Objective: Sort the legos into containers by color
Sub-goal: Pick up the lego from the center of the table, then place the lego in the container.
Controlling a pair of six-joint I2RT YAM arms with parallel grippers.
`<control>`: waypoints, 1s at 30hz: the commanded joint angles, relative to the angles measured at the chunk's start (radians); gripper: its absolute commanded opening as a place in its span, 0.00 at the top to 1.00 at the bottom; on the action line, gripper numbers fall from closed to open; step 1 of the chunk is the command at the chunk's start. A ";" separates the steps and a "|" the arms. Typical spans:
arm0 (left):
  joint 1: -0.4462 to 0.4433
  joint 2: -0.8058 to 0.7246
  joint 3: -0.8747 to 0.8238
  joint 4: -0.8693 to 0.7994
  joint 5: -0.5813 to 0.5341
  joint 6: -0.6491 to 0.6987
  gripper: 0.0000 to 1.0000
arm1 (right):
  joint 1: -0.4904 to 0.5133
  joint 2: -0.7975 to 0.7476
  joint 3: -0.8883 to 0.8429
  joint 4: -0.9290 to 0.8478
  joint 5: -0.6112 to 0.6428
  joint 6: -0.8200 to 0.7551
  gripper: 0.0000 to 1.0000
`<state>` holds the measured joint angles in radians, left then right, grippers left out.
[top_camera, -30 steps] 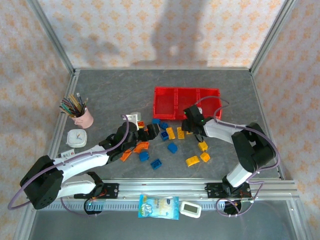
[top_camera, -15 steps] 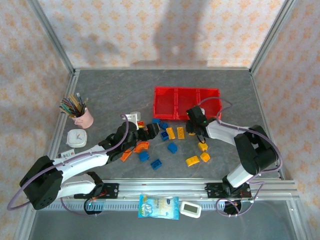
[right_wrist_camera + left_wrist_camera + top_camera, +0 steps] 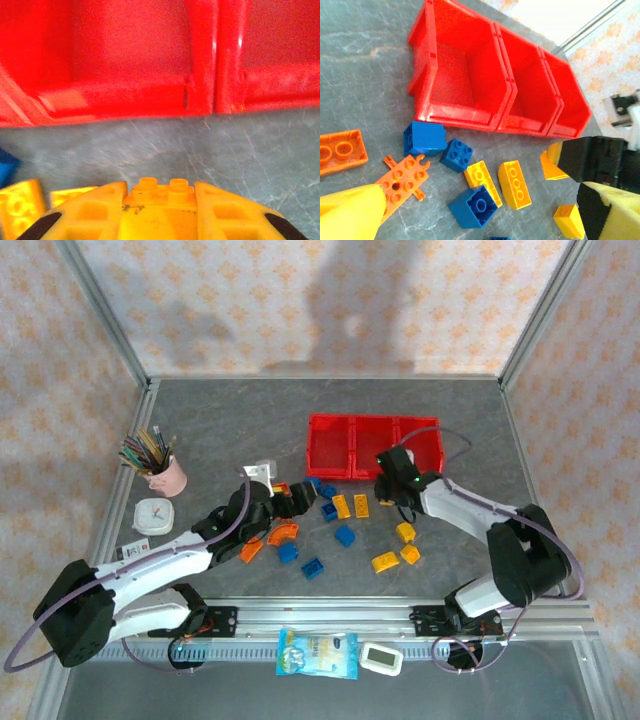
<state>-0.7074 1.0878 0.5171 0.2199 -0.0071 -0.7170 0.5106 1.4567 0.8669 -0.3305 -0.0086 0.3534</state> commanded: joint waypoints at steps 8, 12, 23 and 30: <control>0.036 -0.048 0.079 -0.095 -0.101 0.034 0.01 | 0.076 0.145 0.359 -0.045 0.035 -0.045 0.77; 0.078 -0.037 0.090 -0.089 -0.069 0.032 0.01 | 0.083 0.266 0.501 -0.033 0.023 -0.051 0.77; 0.174 -0.002 0.109 -0.081 -0.010 0.045 0.01 | 0.083 0.547 0.771 -0.019 0.052 -0.065 0.77; 0.188 0.012 0.107 -0.070 0.000 0.047 0.01 | 0.083 0.659 0.861 0.000 0.005 -0.060 0.75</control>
<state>-0.5339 1.0908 0.5961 0.1596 -0.0242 -0.6838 0.5930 2.0892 1.6855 -0.3489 -0.0032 0.3016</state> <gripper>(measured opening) 0.992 0.287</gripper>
